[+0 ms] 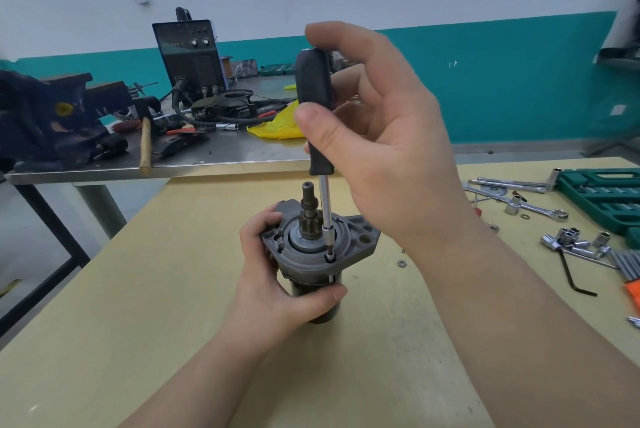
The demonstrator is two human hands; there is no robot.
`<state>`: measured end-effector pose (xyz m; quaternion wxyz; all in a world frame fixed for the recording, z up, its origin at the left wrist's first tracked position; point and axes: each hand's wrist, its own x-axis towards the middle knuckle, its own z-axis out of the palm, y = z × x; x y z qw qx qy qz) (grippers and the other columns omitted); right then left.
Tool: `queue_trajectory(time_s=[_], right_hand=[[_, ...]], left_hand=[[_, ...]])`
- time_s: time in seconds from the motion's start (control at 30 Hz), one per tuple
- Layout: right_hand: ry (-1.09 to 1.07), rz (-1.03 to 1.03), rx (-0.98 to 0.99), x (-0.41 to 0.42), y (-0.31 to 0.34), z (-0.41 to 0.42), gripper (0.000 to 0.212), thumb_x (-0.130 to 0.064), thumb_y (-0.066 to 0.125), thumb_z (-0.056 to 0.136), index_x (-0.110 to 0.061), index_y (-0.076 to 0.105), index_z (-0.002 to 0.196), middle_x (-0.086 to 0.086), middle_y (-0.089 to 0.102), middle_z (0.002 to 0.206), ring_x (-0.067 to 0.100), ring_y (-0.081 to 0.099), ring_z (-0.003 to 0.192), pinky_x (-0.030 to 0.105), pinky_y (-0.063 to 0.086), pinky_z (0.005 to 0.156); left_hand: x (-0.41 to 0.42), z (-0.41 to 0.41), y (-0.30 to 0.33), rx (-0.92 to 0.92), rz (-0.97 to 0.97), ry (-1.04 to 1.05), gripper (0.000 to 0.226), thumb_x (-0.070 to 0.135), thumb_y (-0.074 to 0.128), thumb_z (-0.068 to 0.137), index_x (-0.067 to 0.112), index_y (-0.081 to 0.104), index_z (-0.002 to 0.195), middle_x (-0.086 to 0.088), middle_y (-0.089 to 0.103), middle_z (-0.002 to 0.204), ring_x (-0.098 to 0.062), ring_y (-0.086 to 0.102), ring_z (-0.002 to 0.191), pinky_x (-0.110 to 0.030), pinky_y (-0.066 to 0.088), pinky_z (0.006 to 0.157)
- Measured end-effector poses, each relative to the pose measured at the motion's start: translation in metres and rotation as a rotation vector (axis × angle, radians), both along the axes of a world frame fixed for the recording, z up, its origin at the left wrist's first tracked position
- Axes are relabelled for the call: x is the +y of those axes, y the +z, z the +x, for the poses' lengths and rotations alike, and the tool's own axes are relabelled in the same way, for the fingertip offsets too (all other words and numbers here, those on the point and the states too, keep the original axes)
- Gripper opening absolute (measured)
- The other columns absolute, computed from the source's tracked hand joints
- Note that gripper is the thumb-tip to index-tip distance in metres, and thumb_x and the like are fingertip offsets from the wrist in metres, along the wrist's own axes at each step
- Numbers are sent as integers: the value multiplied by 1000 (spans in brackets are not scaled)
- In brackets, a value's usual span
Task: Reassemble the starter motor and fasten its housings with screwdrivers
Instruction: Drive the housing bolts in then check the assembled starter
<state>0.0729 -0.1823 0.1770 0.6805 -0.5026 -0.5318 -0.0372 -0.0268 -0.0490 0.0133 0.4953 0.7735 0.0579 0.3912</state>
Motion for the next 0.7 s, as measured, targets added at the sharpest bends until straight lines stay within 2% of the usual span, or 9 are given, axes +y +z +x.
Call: queue_trajectory(time_s=[0.13, 0.2, 0.27, 0.33, 0.43, 0.53, 0.63, 0.7], right_hand=[[11, 13, 15, 0, 0, 1, 35, -13, 68, 102, -30, 61, 131, -11, 65, 90, 23, 66, 79, 51, 62, 74], [63, 11, 56, -1, 0, 2, 31, -14, 60, 105, -28, 61, 133, -4, 68, 96, 29, 71, 87, 45, 63, 78], [104, -2, 87, -3, -1, 3, 34, -11, 52, 107, -26, 60, 136, 11, 71, 102, 36, 73, 89, 34, 62, 77], [97, -23, 74, -4, -1, 3, 37, -8, 49, 108, -25, 58, 140, 17, 70, 105, 32, 75, 84, 36, 63, 77], [47, -24, 28, -3, 0, 1, 39, -8, 60, 104, -29, 57, 136, 2, 68, 97, 28, 72, 80, 49, 65, 77], [-8, -16, -11, -1, 0, 1, 43, -11, 70, 99, -34, 58, 133, -7, 64, 89, 31, 67, 81, 55, 61, 75], [28, -2, 17, -2, 0, 2, 35, -14, 65, 103, -29, 60, 134, -5, 65, 90, 31, 68, 85, 52, 63, 75], [95, 8, 76, -4, 0, 2, 32, -11, 55, 107, -25, 60, 135, 10, 69, 97, 39, 70, 91, 39, 64, 75]], left_hand=[[1, 0, -1, -7, -1, -19, 104, 33, 98, 56, 45, 36, 138, 4, 43, 158, -23, 56, 139, -28, 49, 110], [3, 0, -2, -17, -3, -41, 103, 31, 98, 57, 43, 36, 138, 6, 42, 159, -23, 55, 141, -26, 48, 110], [7, 0, -3, -24, -5, -73, 101, 29, 97, 61, 42, 35, 140, 7, 41, 158, -25, 54, 142, -25, 47, 111], [10, -1, -4, -21, -2, -102, 99, 28, 96, 65, 40, 35, 142, 2, 40, 160, -29, 53, 143, -35, 47, 115], [16, -3, -5, -10, -12, -138, 95, 26, 94, 71, 39, 35, 144, -9, 35, 164, -33, 50, 145, -53, 43, 119], [19, -5, -5, -2, -21, -144, 92, 31, 96, 76, 37, 35, 145, -10, 35, 166, -33, 52, 144, -62, 43, 118], [21, -5, -6, 3, -24, -139, 94, 34, 96, 76, 34, 34, 147, -10, 35, 166, -34, 53, 143, -67, 43, 115], [22, -5, -8, 3, -11, -133, 95, 26, 95, 75, 32, 33, 147, -10, 35, 167, -34, 52, 144, -65, 43, 116]])
